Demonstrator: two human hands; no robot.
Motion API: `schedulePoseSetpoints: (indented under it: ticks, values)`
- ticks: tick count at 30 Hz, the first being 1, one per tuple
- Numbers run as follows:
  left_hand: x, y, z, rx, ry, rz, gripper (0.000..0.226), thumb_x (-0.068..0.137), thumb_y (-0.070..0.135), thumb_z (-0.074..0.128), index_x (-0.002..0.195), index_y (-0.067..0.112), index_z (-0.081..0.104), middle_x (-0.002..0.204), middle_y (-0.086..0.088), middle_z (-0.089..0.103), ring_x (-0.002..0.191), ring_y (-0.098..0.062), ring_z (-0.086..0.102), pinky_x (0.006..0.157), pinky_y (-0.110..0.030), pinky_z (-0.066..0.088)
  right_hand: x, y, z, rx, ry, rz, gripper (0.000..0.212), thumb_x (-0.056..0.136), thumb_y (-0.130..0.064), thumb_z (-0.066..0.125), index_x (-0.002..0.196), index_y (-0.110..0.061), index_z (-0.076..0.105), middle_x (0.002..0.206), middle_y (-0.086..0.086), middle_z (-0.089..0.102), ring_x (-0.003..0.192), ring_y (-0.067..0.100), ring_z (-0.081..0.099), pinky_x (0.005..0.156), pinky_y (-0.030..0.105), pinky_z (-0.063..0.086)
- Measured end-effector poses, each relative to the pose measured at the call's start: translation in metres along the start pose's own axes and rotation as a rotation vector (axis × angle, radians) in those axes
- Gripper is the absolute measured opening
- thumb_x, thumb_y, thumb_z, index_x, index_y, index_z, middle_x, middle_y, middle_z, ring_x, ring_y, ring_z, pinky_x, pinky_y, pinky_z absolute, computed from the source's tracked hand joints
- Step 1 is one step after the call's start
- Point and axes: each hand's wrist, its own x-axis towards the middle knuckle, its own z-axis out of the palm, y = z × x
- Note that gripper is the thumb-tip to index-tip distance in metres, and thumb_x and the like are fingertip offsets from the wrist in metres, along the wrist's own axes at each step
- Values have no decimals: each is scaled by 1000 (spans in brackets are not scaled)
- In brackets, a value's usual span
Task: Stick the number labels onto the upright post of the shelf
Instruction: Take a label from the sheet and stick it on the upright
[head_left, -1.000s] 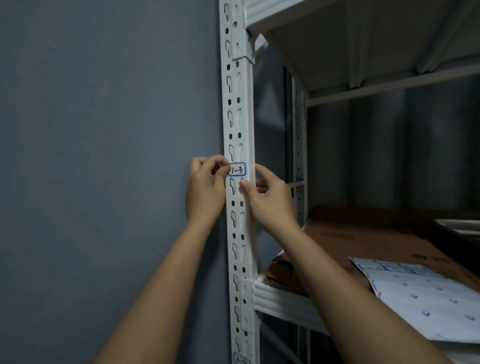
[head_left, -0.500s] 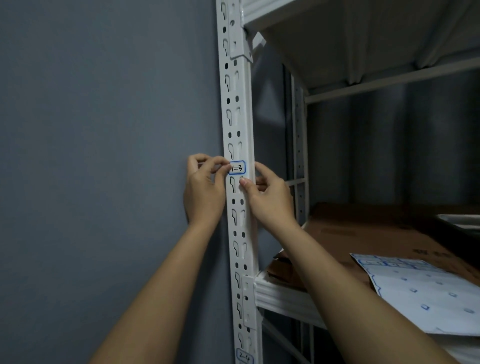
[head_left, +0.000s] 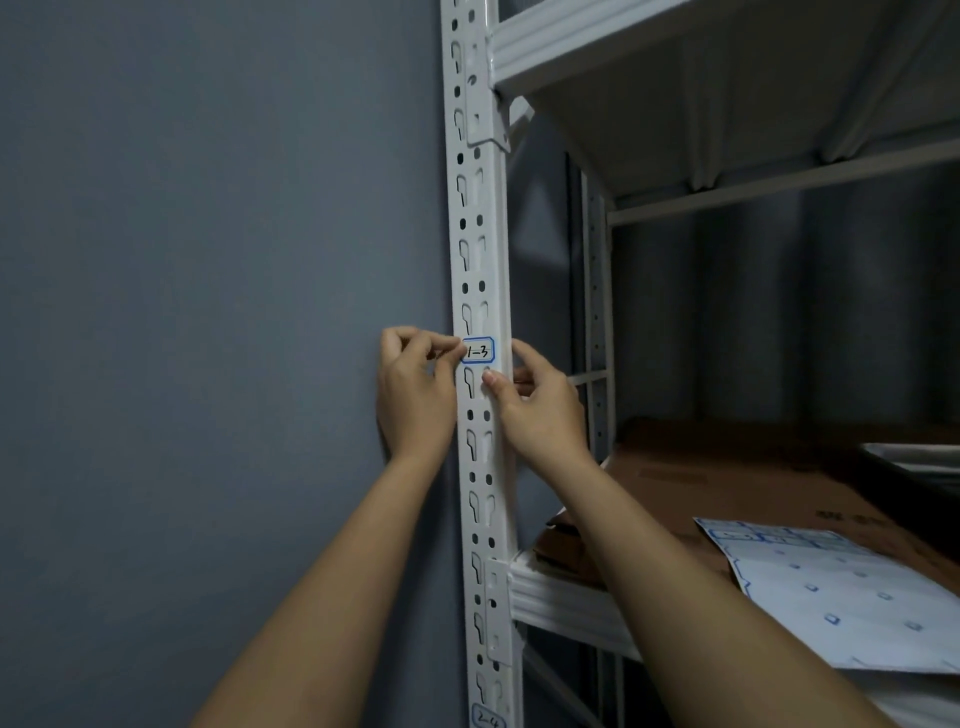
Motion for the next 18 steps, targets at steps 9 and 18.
schedulePoseSetpoints:
  ticks: [9, 18]
  values:
    - [-2, -2, 3, 44, -48, 8, 6, 91, 24, 59, 87, 24, 64, 96, 11, 46, 78, -8, 54, 62, -24, 41, -3, -1, 1, -27, 8, 2, 28, 93, -35, 58, 121, -37, 57, 93, -15, 67, 90, 13, 66, 85, 44, 54]
    - [3, 0, 0, 123, -110, 22, 6, 93, 24, 55, 89, 19, 57, 99, 9, 45, 87, -13, 55, 67, -27, 37, -4, -2, 3, -56, 14, 8, 39, 92, -40, 57, 131, -37, 52, 108, -7, 67, 97, 15, 64, 88, 45, 53]
